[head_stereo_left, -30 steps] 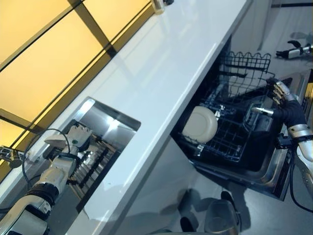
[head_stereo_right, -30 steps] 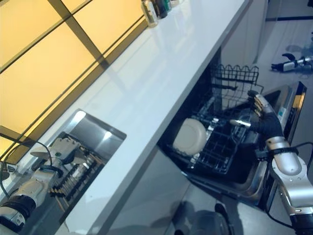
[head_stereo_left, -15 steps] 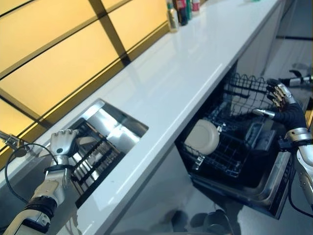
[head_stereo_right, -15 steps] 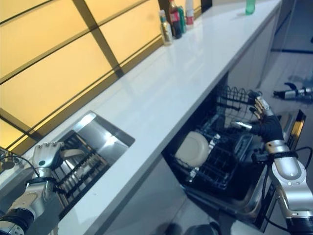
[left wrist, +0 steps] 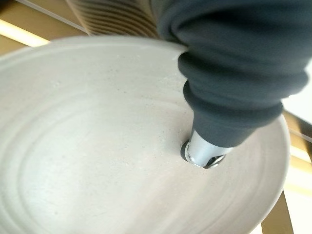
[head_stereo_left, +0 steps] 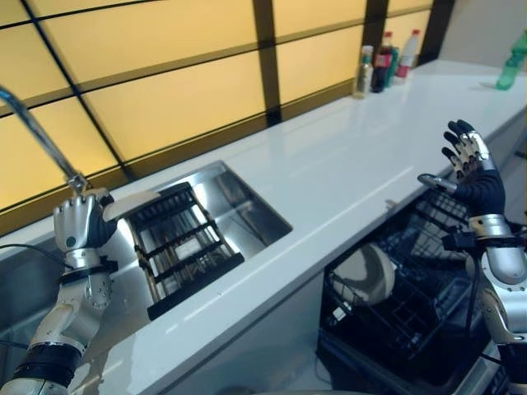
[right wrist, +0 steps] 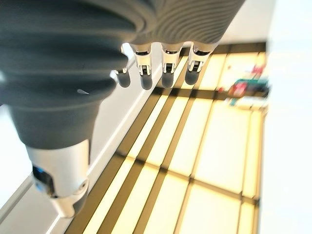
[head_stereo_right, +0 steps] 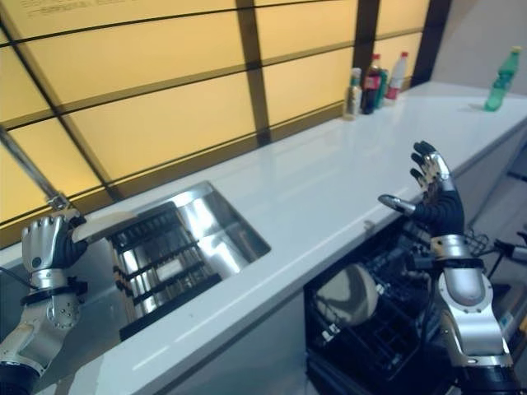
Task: Pick up plates and place into dishwasher.
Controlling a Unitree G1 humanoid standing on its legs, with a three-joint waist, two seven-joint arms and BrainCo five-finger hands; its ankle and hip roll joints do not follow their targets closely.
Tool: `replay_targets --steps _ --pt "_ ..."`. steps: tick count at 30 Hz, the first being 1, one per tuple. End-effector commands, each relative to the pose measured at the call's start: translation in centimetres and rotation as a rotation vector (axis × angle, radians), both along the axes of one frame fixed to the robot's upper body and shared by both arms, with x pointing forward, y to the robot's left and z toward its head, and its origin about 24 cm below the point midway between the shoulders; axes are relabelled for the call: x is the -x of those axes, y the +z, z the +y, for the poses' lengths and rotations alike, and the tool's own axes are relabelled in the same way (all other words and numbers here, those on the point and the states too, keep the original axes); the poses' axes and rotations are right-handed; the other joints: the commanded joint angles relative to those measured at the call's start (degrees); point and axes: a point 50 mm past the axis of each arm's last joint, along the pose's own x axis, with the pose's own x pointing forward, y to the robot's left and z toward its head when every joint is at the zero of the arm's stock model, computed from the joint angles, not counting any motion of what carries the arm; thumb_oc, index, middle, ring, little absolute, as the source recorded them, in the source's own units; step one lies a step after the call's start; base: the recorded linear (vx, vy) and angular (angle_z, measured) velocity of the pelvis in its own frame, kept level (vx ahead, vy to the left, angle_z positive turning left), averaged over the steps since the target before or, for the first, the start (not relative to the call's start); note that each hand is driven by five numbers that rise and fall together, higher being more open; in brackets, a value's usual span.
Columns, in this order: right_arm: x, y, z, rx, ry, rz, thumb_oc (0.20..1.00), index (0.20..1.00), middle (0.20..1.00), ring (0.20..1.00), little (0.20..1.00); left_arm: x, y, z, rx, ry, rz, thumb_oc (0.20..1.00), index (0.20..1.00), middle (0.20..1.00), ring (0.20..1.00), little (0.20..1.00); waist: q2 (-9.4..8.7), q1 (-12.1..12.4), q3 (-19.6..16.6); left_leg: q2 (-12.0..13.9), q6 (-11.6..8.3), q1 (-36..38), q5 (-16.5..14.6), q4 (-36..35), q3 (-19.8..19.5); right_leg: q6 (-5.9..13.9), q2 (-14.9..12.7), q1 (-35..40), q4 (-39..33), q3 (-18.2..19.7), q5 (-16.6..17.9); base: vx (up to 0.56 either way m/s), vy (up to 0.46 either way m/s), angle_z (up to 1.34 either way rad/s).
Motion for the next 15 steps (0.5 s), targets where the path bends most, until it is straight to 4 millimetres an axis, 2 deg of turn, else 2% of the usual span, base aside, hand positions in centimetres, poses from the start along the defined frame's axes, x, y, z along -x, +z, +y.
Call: replay_targets --steps 1,8,11,15 --pt "-0.1 3.6 2.3 0.011 0.071 -0.213 1.0 1.0 1.0 1.0 1.0 -1.1 6.5 -1.1 0.052 -0.192 -0.174 0.2 0.2 0.2 0.2 0.2 -3.33 2.2 -1.5 -3.4 1.63 -2.8 -3.3 1.5 -0.8 0.41 1.8 3.4 -2.3 -0.9 -4.4 -0.05 -0.086 0.17" --pt "-1.3 5.5 6.5 -0.009 0.254 -0.256 1.0 1.0 1.0 1.0 1.0 -2.4 7.1 -7.8 0.367 -0.665 -0.045 0.2 0.2 0.2 0.2 0.2 -4.46 4.6 -1.5 -3.4 1.53 -3.3 -3.2 1.4 -2.5 0.29 2.5 4.1 -3.3 -2.0 -4.1 -0.05 -0.063 0.1" --pt "-1.9 5.6 8.5 0.028 0.344 -0.239 1.0 1.0 1.0 1.0 1.0 -2.9 7.3 -10.0 0.468 -0.819 0.0 0.2 0.2 0.2 0.2 0.2 -4.78 5.3 -1.6 -3.5 1.57 -3.5 -3.1 1.4 -2.8 0.24 2.5 4.3 -3.7 -2.4 -3.9 -0.04 -0.035 0.03" --pt "-2.2 5.4 10.6 0.049 0.451 -0.199 1.0 1.0 1.0 1.0 1.0 -3.5 6.8 -11.8 0.625 -0.911 0.037 0.2 0.2 0.2 0.2 0.2 -5.15 5.6 -1.8 -3.6 1.62 -3.7 -2.8 1.2 -3.0 0.25 2.5 4.2 -4.0 -2.7 -3.6 -0.02 -0.022 0.06"
